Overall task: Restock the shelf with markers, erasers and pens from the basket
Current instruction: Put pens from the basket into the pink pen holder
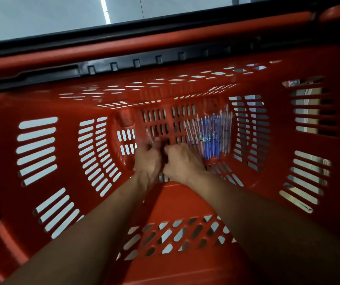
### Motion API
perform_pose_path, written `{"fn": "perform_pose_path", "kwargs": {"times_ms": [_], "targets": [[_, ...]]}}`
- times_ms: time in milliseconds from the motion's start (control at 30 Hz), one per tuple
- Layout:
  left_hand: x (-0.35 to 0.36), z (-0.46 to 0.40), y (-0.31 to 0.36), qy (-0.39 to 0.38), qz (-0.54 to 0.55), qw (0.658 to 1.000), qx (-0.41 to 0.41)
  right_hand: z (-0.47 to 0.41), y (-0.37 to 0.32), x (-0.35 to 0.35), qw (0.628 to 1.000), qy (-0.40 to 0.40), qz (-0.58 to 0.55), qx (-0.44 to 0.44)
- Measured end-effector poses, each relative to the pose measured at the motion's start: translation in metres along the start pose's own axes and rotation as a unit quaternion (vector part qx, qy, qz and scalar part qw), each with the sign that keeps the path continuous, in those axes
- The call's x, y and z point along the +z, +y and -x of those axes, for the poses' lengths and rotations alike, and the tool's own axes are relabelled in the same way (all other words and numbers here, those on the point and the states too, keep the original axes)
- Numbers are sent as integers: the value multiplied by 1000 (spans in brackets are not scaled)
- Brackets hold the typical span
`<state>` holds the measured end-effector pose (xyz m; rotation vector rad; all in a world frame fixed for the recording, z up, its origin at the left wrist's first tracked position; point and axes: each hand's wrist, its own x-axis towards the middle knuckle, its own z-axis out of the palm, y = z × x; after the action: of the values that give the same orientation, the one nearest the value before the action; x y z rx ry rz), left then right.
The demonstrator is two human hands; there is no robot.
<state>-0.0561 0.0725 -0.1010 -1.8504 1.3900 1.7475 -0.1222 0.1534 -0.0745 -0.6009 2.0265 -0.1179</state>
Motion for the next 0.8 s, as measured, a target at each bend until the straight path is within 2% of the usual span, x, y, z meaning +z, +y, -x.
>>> {"fn": "perform_pose_path", "kwargs": {"times_ms": [100, 167, 233, 333, 467, 567, 700, 800], "targets": [[6, -3, 1, 36, -42, 998, 32, 3, 1, -6, 997, 71, -13, 42], [7, -5, 4, 52, -44, 997, 39, -1, 6, -6, 981, 158, 5, 112], [8, -7, 5, 59, -71, 995, 45, -8, 10, -5, 962, 199, 28, 184], [8, -10, 1, 57, -67, 996, 25, -15, 16, -1, 955, 172, 56, 234], [9, -9, -5, 48, -44, 998, 3, -17, 13, 9, 959, 158, 67, 223], [11, -10, -8, -1, -23, 1000, 17, -15, 13, 7, 974, 140, 5, 177], [11, -8, -5, -72, 34, 997, 22, -5, 4, -1, 992, 50, -97, 65], [6, -9, -4, -86, 32, 996, 6, 3, 0, -1, 984, 22, -168, 64]]}}
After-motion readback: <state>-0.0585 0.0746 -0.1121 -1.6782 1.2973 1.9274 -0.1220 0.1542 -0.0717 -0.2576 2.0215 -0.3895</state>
